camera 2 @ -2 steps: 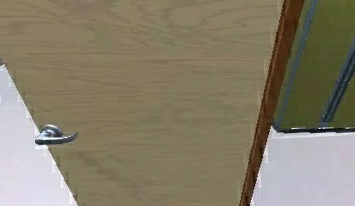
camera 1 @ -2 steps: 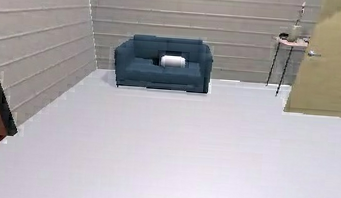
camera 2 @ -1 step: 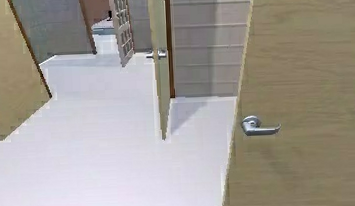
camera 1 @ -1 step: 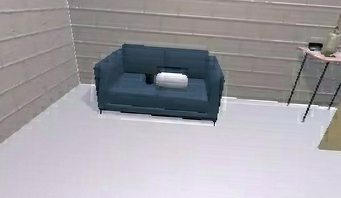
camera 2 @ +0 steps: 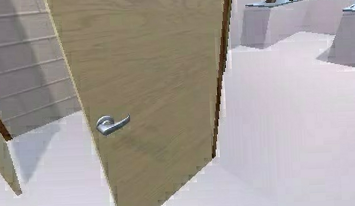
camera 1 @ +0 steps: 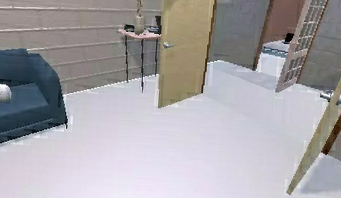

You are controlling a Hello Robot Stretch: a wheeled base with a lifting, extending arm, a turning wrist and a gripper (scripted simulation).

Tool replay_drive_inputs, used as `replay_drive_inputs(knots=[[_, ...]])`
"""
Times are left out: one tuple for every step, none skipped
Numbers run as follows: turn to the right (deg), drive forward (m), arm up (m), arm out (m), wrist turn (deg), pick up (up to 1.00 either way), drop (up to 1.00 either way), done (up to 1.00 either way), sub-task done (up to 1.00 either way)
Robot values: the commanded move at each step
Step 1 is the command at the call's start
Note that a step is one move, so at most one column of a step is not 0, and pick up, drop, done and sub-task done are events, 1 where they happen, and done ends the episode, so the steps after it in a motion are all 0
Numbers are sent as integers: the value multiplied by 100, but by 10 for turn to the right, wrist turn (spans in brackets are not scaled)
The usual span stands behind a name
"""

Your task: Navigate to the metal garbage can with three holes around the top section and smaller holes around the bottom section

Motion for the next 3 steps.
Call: replay_drive_inputs(knots=[[150, 0, 0, 0, 0, 0, 0, 0, 0], [0, 100, 0, 0, 0, 0, 0, 0, 0], [30, 0, 0, 0, 0, 0, 0, 0, 0]])
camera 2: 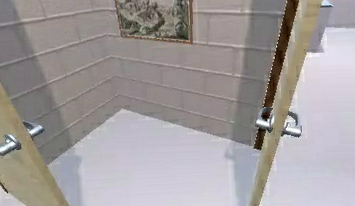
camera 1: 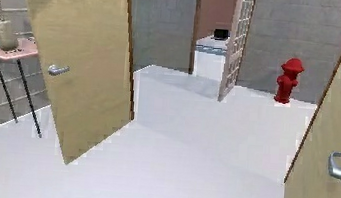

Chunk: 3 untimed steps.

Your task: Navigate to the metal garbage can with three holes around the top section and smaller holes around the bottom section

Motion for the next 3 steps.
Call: replay_drive_inputs(knots=[[0, 70, 0, 0, 0, 0, 0, 0, 0], [120, 0, 0, 0, 0, 0, 0, 0, 0], [0, 100, 0, 0, 0, 0, 0, 0, 0]])
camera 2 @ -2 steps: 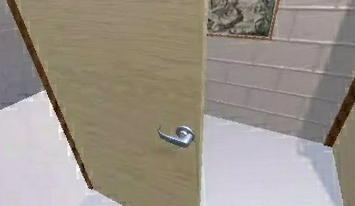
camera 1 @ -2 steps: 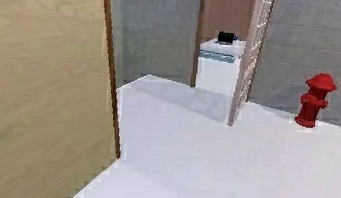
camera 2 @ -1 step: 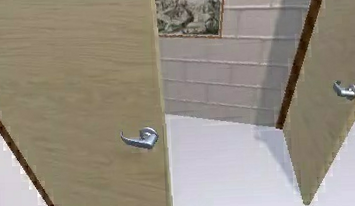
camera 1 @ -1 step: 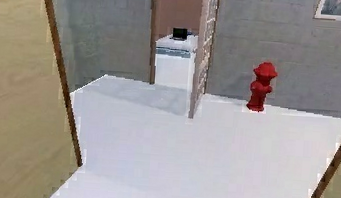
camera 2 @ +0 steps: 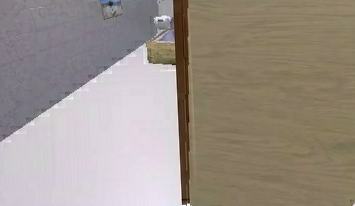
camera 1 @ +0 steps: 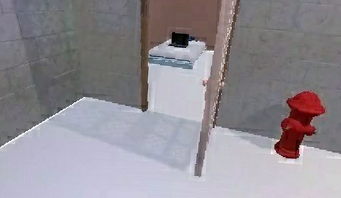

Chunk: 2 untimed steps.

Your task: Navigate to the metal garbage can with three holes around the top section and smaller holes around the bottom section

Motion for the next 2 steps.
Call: replay_drive_inputs(knots=[[0, 25, 0, 0, 0, 0, 0, 0, 0], [-150, 0, 0, 0, 0, 0, 0, 0, 0]])
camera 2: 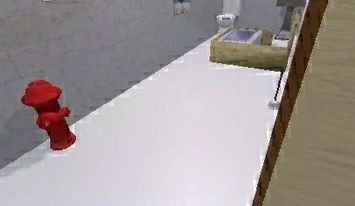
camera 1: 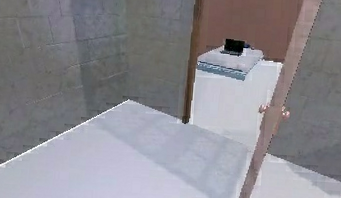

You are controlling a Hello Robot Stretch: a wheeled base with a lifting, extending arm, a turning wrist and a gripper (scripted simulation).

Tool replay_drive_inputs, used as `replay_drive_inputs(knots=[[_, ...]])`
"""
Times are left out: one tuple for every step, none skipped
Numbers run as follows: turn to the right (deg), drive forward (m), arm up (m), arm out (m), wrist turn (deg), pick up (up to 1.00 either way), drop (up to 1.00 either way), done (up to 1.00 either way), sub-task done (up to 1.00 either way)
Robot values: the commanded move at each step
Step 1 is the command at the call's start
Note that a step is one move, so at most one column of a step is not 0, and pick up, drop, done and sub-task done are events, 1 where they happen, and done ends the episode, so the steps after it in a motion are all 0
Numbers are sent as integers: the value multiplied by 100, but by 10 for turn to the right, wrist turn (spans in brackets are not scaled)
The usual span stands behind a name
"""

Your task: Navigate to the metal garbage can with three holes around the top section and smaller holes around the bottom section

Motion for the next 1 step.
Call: replay_drive_inputs(knots=[[-30, 0, 0, 0, 0, 0, 0, 0, 0]])
